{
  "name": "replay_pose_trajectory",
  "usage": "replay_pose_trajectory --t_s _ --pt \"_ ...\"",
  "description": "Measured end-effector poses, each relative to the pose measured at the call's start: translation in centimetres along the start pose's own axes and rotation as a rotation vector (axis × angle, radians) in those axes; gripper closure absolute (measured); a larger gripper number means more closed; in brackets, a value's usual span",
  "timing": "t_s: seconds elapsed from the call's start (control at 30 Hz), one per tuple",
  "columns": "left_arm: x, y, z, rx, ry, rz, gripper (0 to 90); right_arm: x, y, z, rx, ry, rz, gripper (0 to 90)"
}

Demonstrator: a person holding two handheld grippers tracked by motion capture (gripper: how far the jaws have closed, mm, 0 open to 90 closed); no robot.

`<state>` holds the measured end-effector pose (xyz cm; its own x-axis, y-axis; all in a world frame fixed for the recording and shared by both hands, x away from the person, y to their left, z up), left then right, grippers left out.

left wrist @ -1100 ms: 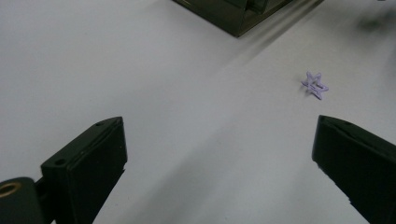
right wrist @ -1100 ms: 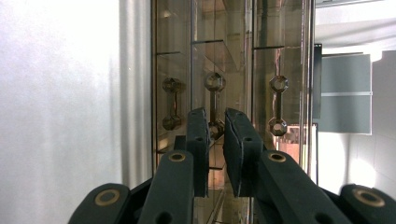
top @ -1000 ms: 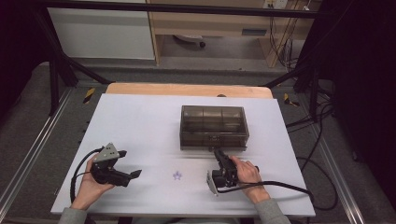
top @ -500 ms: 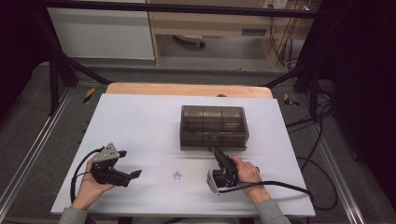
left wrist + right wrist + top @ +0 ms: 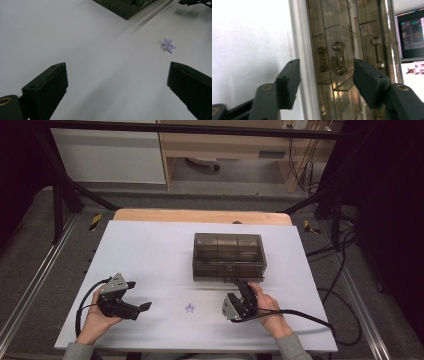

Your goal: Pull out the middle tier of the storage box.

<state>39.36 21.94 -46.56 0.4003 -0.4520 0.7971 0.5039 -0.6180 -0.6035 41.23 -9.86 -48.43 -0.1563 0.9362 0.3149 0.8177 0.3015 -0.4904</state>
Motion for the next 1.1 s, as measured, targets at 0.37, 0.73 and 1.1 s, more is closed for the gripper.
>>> replay_pose_trajectory --t_s 0.37,0.73,1.1 --pt "0.0 0.0 0.0 0.002 0.000 0.001 2.7 -0.1 -0.3 -1.0 0.096 0.070 -0.006 25.1" --pt "-0.1 0.1 0.0 0.000 0.002 0.006 2.7 0.0 0.1 -1.3 0.167 0.106 0.004 25.1" --pt "0.0 0.1 0.0 0.000 0.003 0.003 2.7 0.9 1.5 -2.1 0.204 0.083 0.031 35.9"
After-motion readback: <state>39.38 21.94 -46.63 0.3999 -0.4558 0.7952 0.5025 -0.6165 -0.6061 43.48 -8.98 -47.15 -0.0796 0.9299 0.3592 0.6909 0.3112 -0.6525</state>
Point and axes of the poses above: each handheld gripper's, and its own axes: y roughly forward along the jaws, x roughly out of its top, z roughly to its left, the point moved 8 cm from there along y, roughly forward along the jaws, and after that the axes turned 2 degrees about y, right-handed, at the moved point
